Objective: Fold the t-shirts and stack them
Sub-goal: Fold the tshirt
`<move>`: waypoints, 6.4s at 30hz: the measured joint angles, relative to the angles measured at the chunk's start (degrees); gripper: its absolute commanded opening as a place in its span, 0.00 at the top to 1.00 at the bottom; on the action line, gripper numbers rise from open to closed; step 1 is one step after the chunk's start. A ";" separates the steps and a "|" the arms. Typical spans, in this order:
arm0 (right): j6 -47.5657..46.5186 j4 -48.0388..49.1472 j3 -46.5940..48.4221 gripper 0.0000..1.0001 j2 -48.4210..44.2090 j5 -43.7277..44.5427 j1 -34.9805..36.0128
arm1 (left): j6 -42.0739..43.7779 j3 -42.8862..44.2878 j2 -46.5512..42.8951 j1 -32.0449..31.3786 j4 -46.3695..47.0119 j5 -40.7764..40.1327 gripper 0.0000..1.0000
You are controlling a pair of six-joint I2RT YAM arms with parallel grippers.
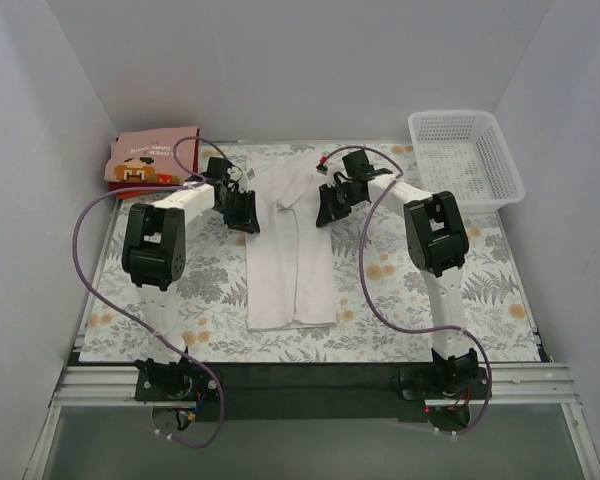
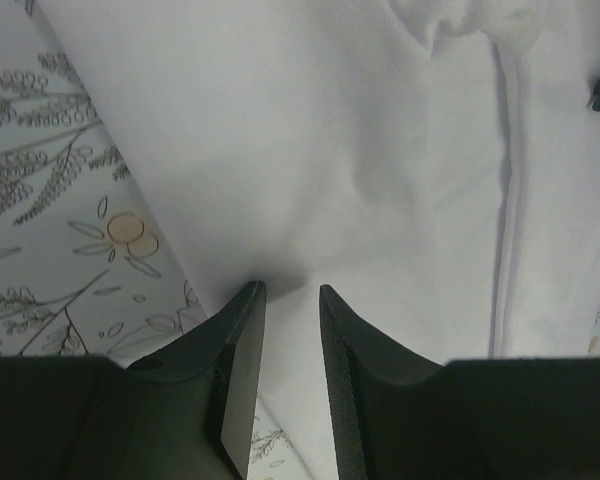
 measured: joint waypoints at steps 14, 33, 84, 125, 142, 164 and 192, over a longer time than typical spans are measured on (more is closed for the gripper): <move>2.27 2.29 6.95 0.74 4.63 0.20 -6.08 | -2.03 13.81 9.90 -0.44 2.62 2.49 0.68; -19.56 -8.63 -6.23 0.34 -33.27 0.44 -2.60 | 9.42 -9.27 -32.57 0.85 9.94 11.78 0.11; -37.31 11.93 -53.13 0.99 -41.75 20.81 23.04 | 49.33 -58.38 -45.57 -20.48 28.68 5.46 0.98; -47.80 -3.48 -26.62 0.99 -32.89 20.57 10.88 | 48.78 -23.80 -25.62 -5.62 15.39 13.70 1.00; -52.19 -3.43 -5.11 0.99 -13.60 19.54 5.57 | 48.74 -9.84 -7.74 -1.66 24.20 13.14 1.00; -45.72 -3.69 -6.23 0.58 -23.43 19.41 2.84 | 42.05 -21.46 -20.52 -0.79 30.23 10.16 0.58; -43.17 4.15 -30.58 0.72 -23.91 18.38 10.84 | 54.05 -35.65 -20.04 -6.34 32.24 9.73 0.78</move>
